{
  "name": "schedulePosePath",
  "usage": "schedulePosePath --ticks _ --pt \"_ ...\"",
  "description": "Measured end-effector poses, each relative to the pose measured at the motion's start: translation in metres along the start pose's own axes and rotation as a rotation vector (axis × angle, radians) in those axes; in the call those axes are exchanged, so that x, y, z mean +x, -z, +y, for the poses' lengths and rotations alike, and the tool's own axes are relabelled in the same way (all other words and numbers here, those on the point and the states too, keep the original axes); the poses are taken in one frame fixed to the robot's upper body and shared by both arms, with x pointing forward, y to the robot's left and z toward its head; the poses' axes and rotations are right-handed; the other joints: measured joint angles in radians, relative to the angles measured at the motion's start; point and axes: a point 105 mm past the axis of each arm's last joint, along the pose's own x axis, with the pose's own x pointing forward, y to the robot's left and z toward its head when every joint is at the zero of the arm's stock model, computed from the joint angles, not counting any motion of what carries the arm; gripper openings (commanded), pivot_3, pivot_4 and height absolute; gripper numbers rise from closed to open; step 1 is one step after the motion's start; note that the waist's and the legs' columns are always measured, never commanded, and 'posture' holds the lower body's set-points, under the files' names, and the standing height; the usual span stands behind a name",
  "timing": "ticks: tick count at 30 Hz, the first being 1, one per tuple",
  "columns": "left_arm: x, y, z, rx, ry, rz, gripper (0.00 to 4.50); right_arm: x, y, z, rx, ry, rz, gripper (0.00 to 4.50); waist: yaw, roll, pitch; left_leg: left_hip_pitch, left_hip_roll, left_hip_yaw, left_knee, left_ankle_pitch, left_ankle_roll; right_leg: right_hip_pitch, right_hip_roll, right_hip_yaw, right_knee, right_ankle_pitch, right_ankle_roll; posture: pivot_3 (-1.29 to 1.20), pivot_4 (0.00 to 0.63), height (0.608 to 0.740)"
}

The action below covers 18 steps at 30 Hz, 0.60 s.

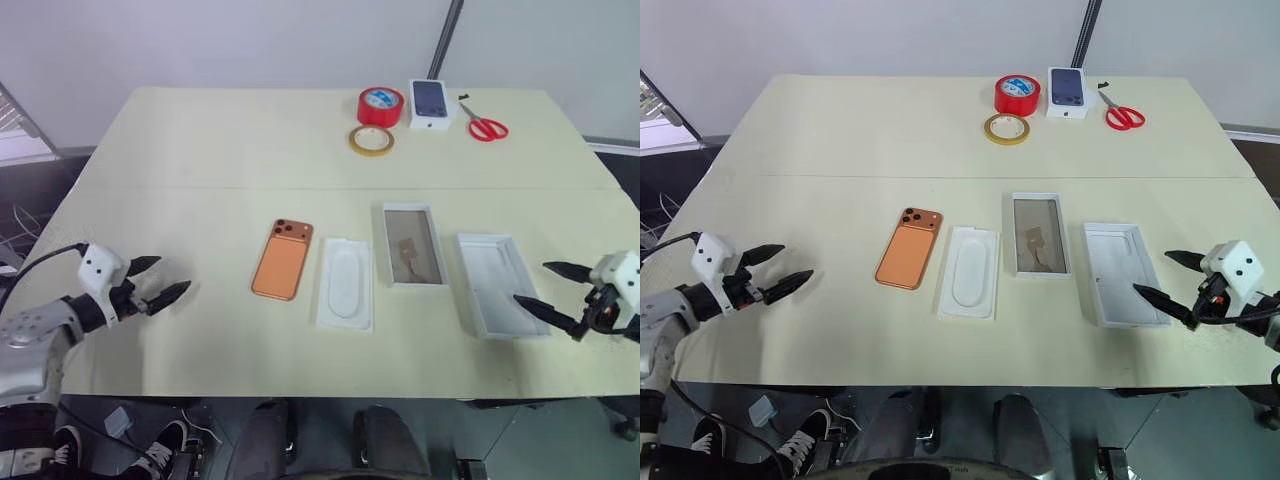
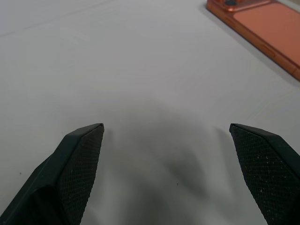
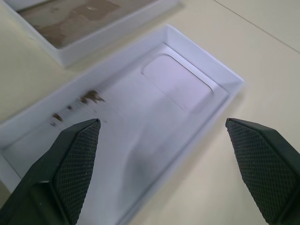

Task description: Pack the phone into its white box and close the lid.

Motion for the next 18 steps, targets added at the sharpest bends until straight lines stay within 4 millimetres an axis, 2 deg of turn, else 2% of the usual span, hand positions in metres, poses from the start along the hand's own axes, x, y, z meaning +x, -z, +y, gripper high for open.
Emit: schedulePosePath --ticks 18 --pt "0.013 -0.020 -0.001 0.084 0.013 -0.056 4.50 0.002 -0.004 -0.004 0.008 0.025 -0.010 4.46 -0.001 0.001 0.000 0.000 0.000 0.000 0.000 0.000 0.000 0.000 0.000 0.000 0.000 0.001 0.002 0.00 0.150 0.728"
